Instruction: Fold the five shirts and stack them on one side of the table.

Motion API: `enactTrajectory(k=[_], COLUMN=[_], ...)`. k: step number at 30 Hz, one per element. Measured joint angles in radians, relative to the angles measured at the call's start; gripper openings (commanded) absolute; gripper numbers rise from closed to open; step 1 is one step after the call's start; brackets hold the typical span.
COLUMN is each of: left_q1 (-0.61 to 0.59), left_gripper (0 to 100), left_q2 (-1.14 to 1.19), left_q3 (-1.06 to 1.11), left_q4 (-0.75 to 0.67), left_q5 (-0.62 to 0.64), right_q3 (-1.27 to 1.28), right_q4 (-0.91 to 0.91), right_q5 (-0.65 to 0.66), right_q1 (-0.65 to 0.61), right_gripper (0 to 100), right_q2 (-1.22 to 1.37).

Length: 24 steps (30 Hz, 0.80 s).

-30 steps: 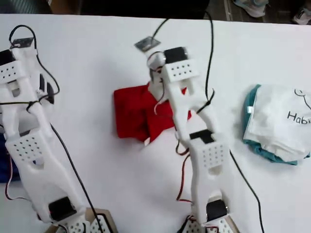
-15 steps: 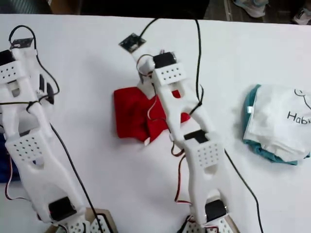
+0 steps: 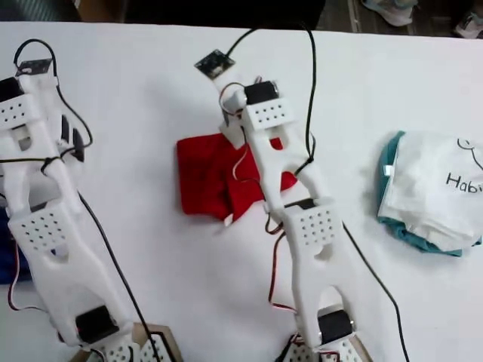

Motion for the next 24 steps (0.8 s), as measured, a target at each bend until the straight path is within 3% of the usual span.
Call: enactTrajectory(k=[4, 15, 24], left_q1=[0.0, 0.0, 0.0], left_gripper=[18, 18, 18], left_q2=[0.0, 0.0, 0.0], left_q3=[0.0, 0.0, 0.0], left_q4=[0.0, 0.0, 0.0], left_q5=[0.0, 0.0, 0.0], right_q3=[-0.029, -0.031, -0.097], right_q4=[0.009, 0.012, 0.157], right_q5=[0.0, 0.052, 0.058], right_q1=[-0.006, -0.005, -0.003], right_gripper=[1.8, 2.1, 2.1], right_q2=[0.002, 0.002, 0.002])
